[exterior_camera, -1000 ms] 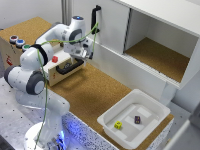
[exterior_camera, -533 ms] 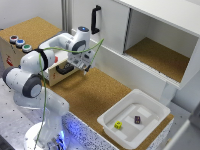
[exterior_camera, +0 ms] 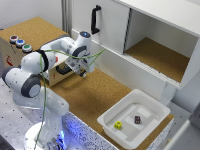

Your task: Grasp the drawer handle, then close it

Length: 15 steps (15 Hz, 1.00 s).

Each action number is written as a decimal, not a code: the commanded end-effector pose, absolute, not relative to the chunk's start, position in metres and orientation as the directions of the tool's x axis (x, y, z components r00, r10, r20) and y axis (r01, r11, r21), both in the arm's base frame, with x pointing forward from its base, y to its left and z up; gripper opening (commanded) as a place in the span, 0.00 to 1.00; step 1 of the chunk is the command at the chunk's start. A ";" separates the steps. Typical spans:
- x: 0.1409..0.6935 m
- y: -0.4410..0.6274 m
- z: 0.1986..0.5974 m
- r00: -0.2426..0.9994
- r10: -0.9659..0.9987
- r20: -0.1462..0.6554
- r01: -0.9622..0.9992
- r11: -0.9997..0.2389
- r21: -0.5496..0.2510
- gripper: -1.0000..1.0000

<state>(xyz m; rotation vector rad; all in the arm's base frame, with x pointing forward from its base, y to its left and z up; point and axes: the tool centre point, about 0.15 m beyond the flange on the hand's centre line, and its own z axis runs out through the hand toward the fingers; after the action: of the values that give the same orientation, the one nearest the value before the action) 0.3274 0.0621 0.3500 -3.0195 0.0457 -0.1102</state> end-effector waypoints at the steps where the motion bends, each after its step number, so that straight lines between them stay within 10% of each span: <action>1: 0.352 0.085 0.327 0.998 0.020 0.057 0.026 -0.994 -0.103 0.00; 15: 0.375 0.159 0.315 0.991 0.115 0.070 0.122 -0.986 -0.115 0.00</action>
<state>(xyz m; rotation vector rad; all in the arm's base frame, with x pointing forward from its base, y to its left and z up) 0.3542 0.1193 0.3241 -3.0037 -0.1081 -0.1517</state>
